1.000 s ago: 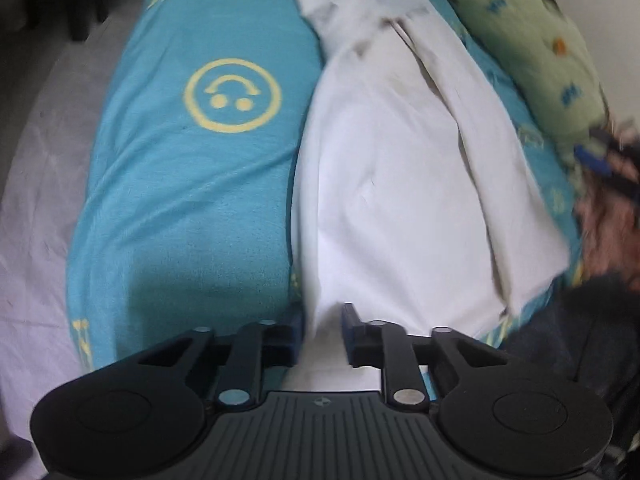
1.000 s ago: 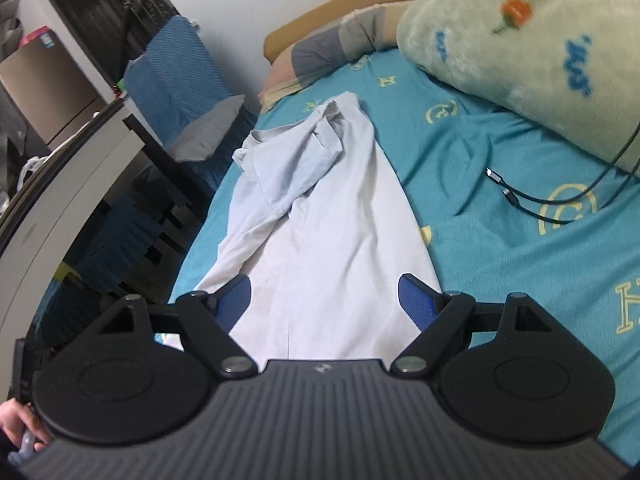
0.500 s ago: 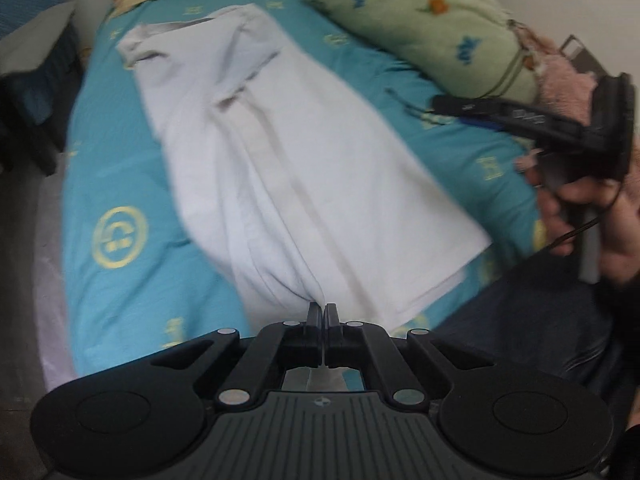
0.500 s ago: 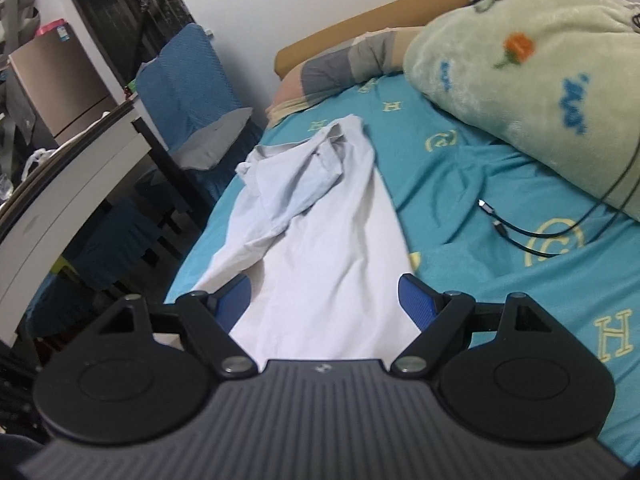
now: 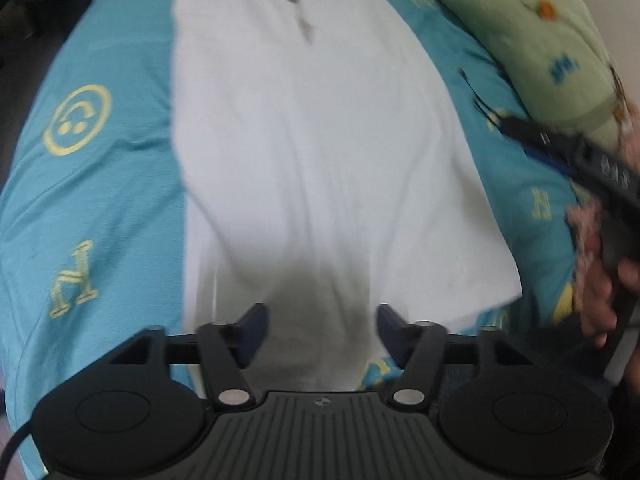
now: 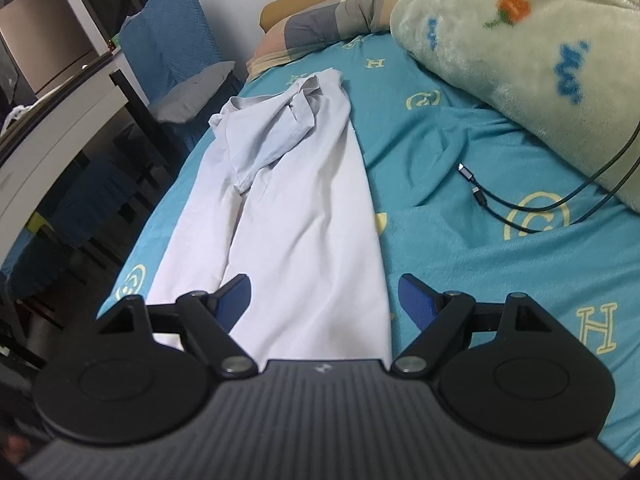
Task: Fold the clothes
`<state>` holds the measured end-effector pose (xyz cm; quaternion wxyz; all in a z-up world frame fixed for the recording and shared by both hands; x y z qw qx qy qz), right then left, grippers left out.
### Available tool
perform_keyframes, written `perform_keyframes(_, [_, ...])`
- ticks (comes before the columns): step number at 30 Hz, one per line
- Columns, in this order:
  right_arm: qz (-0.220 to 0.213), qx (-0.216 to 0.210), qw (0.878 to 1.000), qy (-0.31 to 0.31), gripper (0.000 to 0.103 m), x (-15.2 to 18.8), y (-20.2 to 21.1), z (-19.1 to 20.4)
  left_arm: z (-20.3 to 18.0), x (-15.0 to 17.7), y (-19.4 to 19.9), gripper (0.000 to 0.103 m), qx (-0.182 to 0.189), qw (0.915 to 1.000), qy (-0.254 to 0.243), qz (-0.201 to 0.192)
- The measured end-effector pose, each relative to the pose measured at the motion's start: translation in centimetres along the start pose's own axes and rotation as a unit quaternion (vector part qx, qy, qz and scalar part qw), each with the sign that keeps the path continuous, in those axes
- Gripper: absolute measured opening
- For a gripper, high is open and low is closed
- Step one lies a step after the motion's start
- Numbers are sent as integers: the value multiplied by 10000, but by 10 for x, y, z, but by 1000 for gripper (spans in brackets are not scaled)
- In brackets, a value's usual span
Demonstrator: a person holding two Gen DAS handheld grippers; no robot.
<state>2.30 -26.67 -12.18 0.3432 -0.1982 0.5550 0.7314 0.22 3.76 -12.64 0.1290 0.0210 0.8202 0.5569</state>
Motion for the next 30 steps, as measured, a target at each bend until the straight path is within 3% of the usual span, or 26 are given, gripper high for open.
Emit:
perform_keyframes(3, [77,58,9999,74,82,2,-4,-1,19,-7,2,80,-90,9988,457,-170])
perform_keyframes(9, [104,215,9993,297,82,6,-7,3,51,-12,-17,80,-348,9914,1259,-125])
perform_keyframes(17, [362,319,9987,171,82,15,-22,-7,63,-14,-18,83,-619,9867,1485,-248])
perform_keyframes(21, [926,42,9940,-589,81,29,-35,-25,67,-15,-19,83,-611,9851,1594,-217])
perform_keyframes(26, [1548,54,9744,-1628,72,50,-49,-55,65,-12,-23,80,-552,9867,1523,-152])
perform_keyframes(30, [1651,-116,9680,-1886,72,57,-46,-55,63,-11,-24,80,-363,9877,1522,12])
Point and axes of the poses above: each gripper's, at about its wrist camera, not at the fingertips, and y roughly against the way its jaws point, z to its left, x to its underside, the point moved 5 cm from there along -y, roughly the way its jaws point, and after that the axes turned 5 degrees about x, right-handed, at the moved point
